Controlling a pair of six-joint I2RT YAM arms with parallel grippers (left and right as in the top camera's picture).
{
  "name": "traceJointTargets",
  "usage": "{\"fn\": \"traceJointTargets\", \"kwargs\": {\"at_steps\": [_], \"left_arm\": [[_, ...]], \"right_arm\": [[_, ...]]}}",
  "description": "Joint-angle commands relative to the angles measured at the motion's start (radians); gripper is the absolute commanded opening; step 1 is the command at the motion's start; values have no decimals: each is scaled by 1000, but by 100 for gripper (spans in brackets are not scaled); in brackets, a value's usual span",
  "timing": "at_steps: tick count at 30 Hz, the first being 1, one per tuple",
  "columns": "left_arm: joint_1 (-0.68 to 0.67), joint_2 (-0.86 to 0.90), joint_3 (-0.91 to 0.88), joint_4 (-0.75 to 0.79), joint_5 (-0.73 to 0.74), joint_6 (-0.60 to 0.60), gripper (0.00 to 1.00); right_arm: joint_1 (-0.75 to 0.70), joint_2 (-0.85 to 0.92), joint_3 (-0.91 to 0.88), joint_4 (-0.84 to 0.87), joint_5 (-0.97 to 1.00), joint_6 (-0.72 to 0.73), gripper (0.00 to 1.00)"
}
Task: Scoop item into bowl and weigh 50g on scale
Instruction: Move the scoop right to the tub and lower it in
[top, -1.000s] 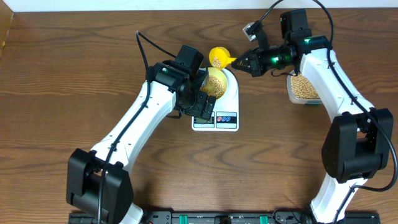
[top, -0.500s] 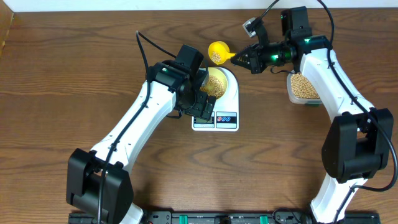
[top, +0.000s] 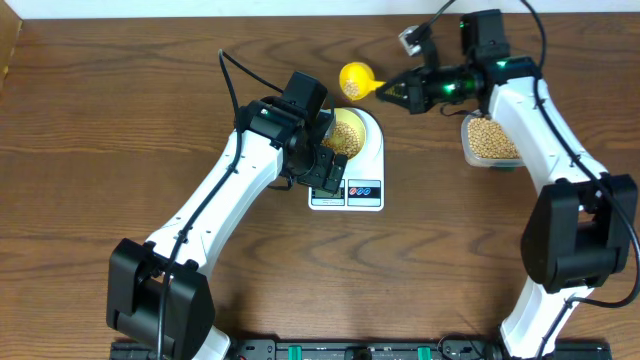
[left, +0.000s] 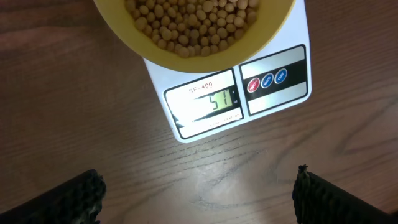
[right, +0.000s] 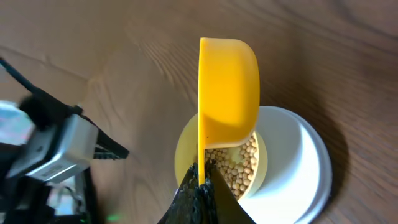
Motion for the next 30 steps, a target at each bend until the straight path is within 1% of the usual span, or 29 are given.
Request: {"fn": "traceJointTargets", "kwargs": {"at_steps": [1,6,13,19,22,26,30], "left_arm": [[3,8,-2,-2,-2,-6,98],[3,8,-2,-2,-2,-6,98],[3,8,-2,-2,-2,-6,98],[3,8,-2,-2,-2,-6,98],[3,8,-2,-2,-2,-6,98],[3,8,-2,-2,-2,-6,98],[3,8,-2,-2,-2,-6,98]], "right_arm": [[-68,-7,27,2,-119,52,1],[-177,-7,27,-18,-126,106,1],[-346,-7,27,-117,-122,105,1],[-472,-7,27,-286,-34,103,1],[-496,-7,27,-380,24,82,1],[-487,-7,27,-500,177,41,1],[-475,-7,27,-543,303,41,1]]}}
